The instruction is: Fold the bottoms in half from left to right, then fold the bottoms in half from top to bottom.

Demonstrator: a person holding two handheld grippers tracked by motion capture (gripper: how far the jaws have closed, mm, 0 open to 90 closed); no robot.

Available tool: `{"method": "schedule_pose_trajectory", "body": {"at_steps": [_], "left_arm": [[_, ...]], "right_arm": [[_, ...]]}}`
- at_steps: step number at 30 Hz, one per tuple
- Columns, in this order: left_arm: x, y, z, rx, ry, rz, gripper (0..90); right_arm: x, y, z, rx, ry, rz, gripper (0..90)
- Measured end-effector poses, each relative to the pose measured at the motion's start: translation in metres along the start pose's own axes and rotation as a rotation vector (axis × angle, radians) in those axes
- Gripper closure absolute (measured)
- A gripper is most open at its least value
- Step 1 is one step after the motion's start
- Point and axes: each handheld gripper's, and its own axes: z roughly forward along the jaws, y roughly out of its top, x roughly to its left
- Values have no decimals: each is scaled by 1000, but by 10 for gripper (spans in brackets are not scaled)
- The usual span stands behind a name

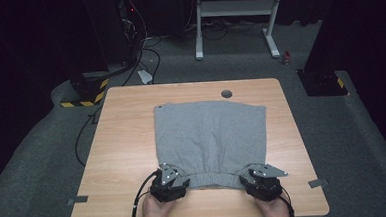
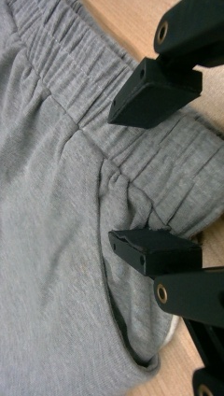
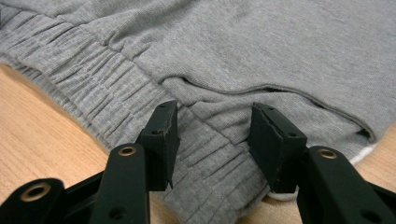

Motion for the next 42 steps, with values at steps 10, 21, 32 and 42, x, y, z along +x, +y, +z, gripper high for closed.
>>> {"method": "schedule_pose_trajectory", "body": {"at_steps": [10,21,32,42], "left_arm": [[2,0,-1,3,-29,-18,363],[7,5,-4,-10,-71,-44,339],[33,24,-6,-12,-30,-82,339],[86,45,6,13,15,-185,337]], "right_arm": [[0,-1,-1,1,6,-1,515],[-9,-2,-4,-37,44,62,388],[5,16,-3,-61,74,26,404],[41,43,15,-43,151,-66,443]]}}
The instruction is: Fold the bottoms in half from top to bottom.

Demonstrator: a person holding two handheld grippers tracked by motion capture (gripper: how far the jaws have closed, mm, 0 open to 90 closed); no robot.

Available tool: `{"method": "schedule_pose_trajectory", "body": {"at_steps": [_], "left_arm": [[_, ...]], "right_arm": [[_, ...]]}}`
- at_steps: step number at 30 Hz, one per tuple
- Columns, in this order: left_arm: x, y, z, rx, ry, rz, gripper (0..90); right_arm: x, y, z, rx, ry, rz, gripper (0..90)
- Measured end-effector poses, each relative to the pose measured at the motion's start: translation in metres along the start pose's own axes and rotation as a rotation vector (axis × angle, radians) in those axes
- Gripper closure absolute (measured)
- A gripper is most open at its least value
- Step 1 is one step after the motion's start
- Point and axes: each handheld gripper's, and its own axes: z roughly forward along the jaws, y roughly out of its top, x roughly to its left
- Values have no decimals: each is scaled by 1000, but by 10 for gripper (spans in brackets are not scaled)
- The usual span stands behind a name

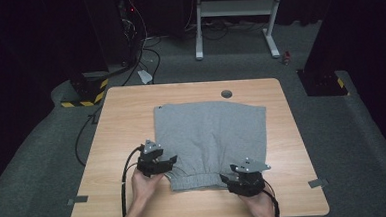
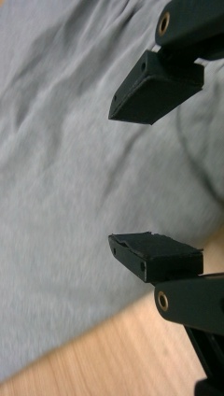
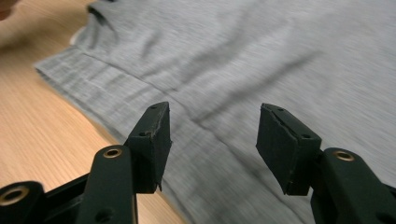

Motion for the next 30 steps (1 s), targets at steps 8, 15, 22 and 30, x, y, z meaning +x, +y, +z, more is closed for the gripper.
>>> {"method": "schedule_pose_trajectory", "body": {"at_steps": [8,15,22,30], "left_arm": [[32,25,15,24,55,-81,333],[43,47,35,72,120,-90,347],[55,50,55,84,165,-153,351],[60,56,71,125,215,-126,345]], "right_arm": [[31,16,30,4,56,-70,450],[55,31,51,16,102,-128,450],[84,42,69,50,157,-201,432],[104,50,91,90,183,-250,361]]}}
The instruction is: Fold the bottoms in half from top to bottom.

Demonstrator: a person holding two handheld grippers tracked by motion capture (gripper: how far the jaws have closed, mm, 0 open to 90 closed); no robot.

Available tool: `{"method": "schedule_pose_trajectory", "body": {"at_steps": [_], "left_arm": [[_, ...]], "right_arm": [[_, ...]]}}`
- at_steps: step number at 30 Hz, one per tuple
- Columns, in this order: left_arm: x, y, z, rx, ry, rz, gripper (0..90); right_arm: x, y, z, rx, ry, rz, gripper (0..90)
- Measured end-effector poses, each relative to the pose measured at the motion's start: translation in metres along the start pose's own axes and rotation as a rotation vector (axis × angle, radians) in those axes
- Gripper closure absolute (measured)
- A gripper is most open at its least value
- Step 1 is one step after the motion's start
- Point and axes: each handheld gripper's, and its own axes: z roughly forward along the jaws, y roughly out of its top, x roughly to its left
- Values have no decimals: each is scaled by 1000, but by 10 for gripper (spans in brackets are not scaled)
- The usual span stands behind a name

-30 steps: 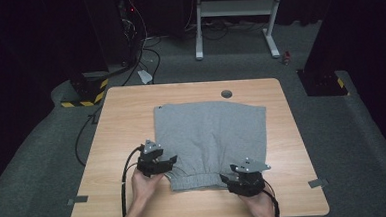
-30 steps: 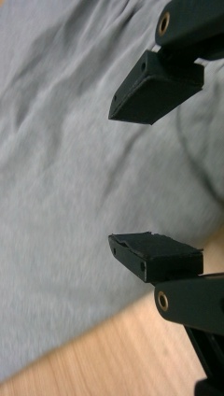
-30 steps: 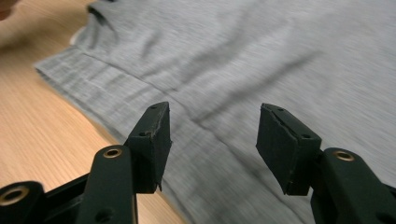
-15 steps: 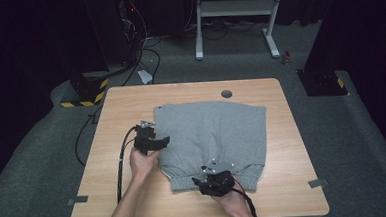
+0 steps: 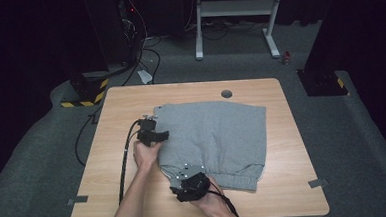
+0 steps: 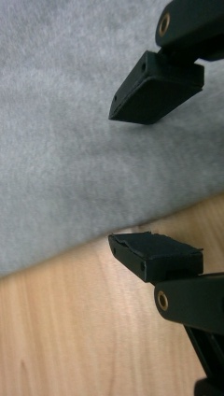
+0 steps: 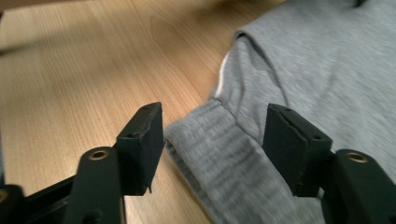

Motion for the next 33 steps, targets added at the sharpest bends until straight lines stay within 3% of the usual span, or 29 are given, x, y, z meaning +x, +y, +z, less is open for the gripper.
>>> {"method": "schedule_pose_trajectory", "body": {"at_steps": [3,5,9,10,13,14,17,21,23,26,33], "left_arm": [[2,0,5,-5,3,-21,349],[-5,3,7,9,46,48,384],[-5,4,7,11,37,57,452],[-5,5,7,15,29,61,475],[-7,6,7,25,22,69,583],[-9,7,7,26,9,75,630],[-10,7,7,26,-20,67,761],[-6,11,7,54,-51,29,818],[-6,13,5,53,-45,43,829],[-8,15,0,34,-69,34,841],[-9,22,-16,-19,-127,21,847]], "right_arm": [[3,4,4,14,-2,-12,343],[8,7,11,32,-16,-37,332],[12,7,18,68,-40,-57,339],[16,5,19,74,-83,-80,413],[18,4,17,72,-106,-95,480],[18,2,15,76,-116,-108,592],[17,-1,10,80,-96,-99,716],[13,-1,6,75,-68,-66,828],[10,-3,3,66,-50,-47,838],[8,-7,-1,49,-33,-23,843],[7,-7,-16,23,-31,-27,847]]}}
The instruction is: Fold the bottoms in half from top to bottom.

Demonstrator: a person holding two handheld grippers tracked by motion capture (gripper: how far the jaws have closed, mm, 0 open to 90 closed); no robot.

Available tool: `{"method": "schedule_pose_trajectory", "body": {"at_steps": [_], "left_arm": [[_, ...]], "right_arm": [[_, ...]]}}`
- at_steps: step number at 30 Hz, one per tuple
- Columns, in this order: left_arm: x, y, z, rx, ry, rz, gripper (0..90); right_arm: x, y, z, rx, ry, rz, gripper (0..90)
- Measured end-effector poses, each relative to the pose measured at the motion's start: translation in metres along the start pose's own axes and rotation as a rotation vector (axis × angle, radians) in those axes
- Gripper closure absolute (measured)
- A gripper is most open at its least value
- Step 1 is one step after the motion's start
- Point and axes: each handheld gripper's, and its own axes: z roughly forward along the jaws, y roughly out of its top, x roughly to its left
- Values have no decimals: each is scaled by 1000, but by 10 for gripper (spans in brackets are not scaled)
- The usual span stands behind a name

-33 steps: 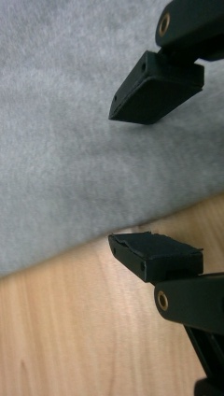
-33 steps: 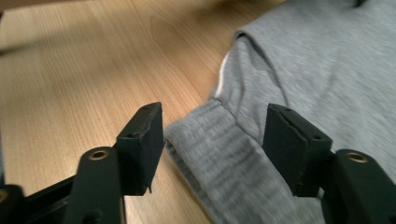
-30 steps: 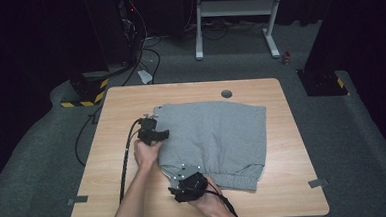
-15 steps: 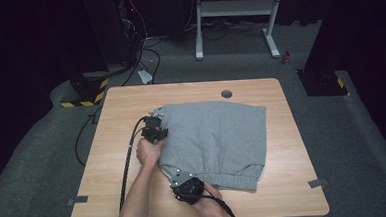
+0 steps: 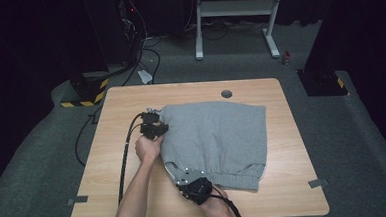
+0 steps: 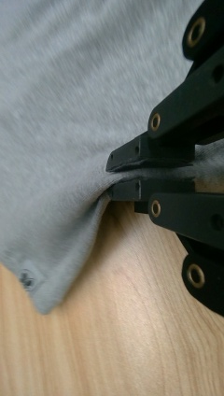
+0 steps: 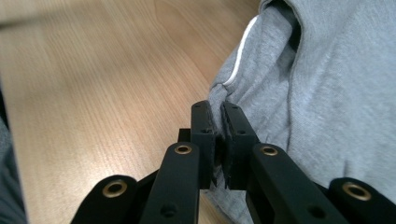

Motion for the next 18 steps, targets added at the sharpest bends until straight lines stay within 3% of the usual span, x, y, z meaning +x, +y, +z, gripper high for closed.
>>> {"method": "schedule_pose_trajectory", "body": {"at_steps": [4,8,15,18], "left_arm": [[-2,6,-14,-51,-49,-8,848],[-3,10,-25,-83,-66,-7,849],[1,15,-44,-122,-86,-17,850],[5,17,-55,-134,-75,-11,851]], "right_arm": [[-1,1,-10,-21,0,-5,848],[-2,3,-21,-32,0,-8,848],[-2,12,-38,-47,2,-20,850],[-2,17,-44,-58,10,-24,851]]}}
